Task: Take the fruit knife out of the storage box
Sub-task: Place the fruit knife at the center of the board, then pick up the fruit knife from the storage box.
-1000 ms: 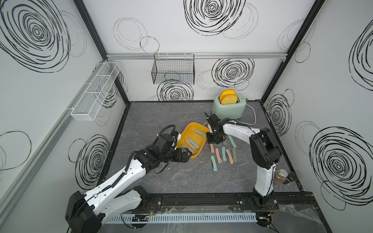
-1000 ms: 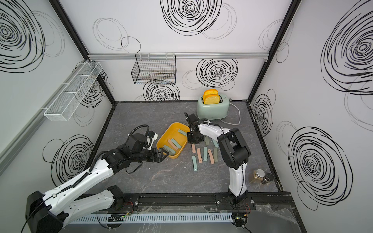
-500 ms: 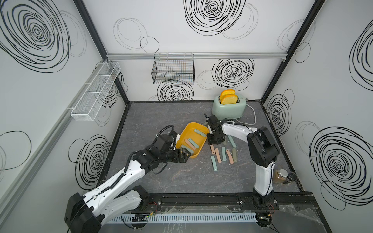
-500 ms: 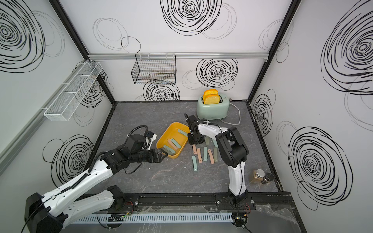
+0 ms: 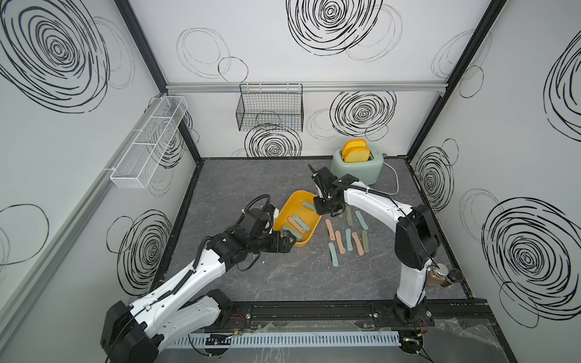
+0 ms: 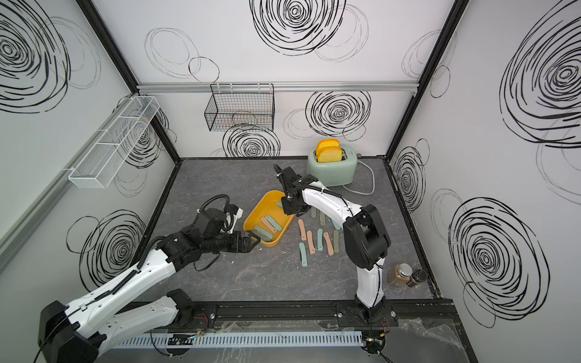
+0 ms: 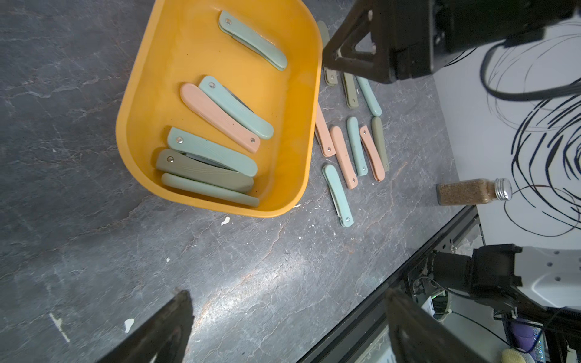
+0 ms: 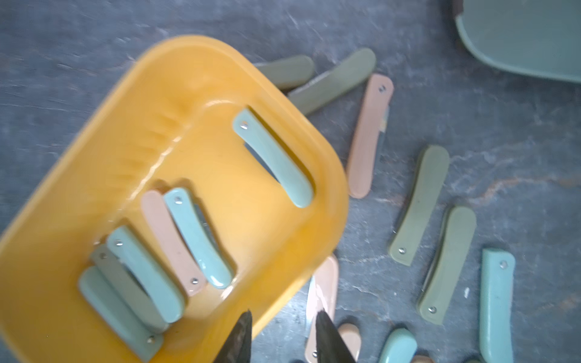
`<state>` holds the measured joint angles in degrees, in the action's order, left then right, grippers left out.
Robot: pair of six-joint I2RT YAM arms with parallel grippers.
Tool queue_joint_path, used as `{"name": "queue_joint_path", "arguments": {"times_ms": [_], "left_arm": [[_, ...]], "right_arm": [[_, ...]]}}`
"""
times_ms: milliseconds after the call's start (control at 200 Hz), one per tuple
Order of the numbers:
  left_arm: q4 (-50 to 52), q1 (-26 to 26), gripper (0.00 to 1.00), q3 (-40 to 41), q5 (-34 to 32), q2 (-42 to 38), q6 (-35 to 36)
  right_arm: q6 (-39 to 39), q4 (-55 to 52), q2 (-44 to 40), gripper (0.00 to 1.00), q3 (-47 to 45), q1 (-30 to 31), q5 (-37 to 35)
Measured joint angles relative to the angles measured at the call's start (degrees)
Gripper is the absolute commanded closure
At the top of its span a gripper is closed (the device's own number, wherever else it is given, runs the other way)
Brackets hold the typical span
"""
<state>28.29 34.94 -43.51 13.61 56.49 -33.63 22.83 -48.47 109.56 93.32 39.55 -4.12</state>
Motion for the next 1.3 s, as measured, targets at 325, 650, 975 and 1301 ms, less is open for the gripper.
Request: {"name": "queue_joint_path", "arguments": {"times_ms": [325,650,975,1301], "left_arm": [[3.5,-4.1,0.02,0.0,-0.4,-4.6,0.3],[8.3,-8.1,0.02,0.0,-0.2,-9.7,1.3],[9.6,-9.0,0.02,0.1,0.3,-10.1,2.0],[9.8,-9.9,0.02,0.6,1.3,-9.8,2.6]], "right_arm": [[-3.2,-1.4,11.8,0.63,10.6,5.9,-1.3],[-4.7,-3.6,20.3,0.63,13.7,6.9,-3.8],[-5.1,-3.5,21.4,0.63,14.9,7.4,-3.8],[-5.6,-3.3,22.2,0.62,15.8,7.6,-2.2]]}}
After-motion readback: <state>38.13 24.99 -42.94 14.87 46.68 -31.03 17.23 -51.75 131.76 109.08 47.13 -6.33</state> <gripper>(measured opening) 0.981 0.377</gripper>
